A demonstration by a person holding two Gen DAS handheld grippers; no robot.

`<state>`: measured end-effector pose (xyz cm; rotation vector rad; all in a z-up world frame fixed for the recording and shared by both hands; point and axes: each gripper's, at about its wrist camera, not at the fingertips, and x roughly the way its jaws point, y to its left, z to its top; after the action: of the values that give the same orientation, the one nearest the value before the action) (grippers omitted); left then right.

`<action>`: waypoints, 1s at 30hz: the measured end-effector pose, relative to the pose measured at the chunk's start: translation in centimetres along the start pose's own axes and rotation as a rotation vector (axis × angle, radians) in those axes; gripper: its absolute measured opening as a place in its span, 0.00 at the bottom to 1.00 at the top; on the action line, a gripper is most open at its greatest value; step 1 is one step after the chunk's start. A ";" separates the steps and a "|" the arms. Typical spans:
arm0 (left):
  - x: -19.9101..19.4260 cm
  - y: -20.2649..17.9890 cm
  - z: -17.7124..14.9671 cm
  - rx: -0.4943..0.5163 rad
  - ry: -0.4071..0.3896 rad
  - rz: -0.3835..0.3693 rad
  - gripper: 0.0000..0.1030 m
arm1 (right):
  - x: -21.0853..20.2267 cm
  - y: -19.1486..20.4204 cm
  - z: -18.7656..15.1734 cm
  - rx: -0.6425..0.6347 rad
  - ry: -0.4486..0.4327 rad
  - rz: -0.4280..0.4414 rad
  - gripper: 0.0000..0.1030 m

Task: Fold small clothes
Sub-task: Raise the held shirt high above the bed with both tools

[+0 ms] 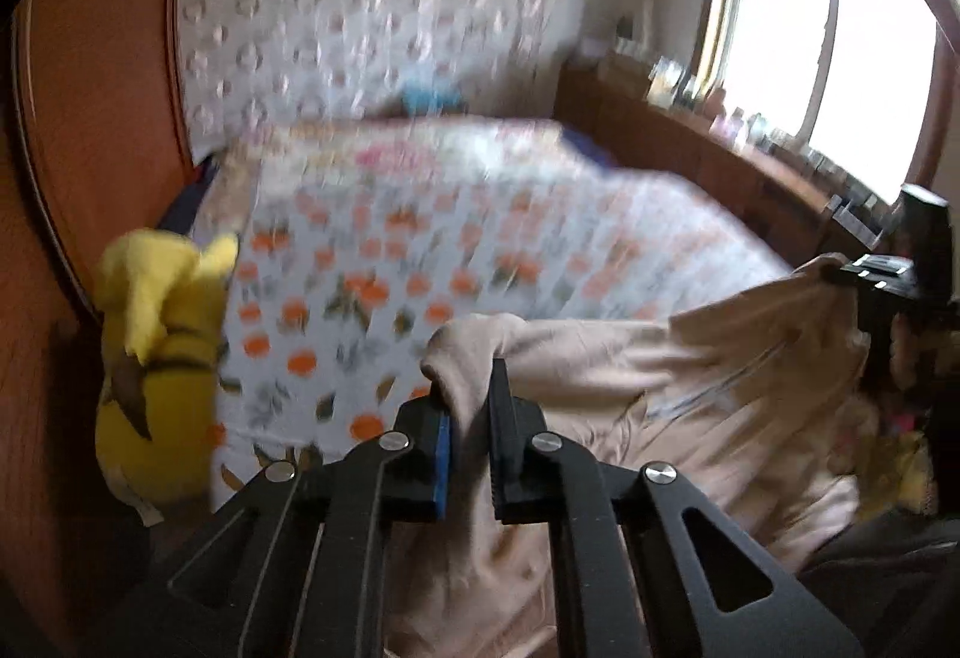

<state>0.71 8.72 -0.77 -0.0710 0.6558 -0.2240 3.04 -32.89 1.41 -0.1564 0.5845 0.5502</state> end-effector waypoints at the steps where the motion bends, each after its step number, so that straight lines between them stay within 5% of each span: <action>1: -0.9 -0.3 0.5 0.004 -0.025 -0.001 0.10 | -1.6 0.3 0.7 -0.012 -0.032 -0.005 0.08; 14: -16.4 -3.6 10.7 0.109 -0.449 0.043 0.10 | -20.7 2.3 10.7 -0.141 -0.425 -0.077 0.08; 23: -22.5 -4.4 15.5 0.155 -0.639 0.117 0.10 | -28.2 3.8 15.3 -0.224 -0.578 -0.163 0.08; 30: -24.9 -4.4 17.2 0.171 -0.704 0.153 0.10 | -32.2 4.8 17.0 -0.248 -0.636 -0.220 0.08</action>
<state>-8.72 10.02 28.25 0.0645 -0.0605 -0.0939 -13.75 -38.28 33.62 -0.2628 -0.1211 0.4247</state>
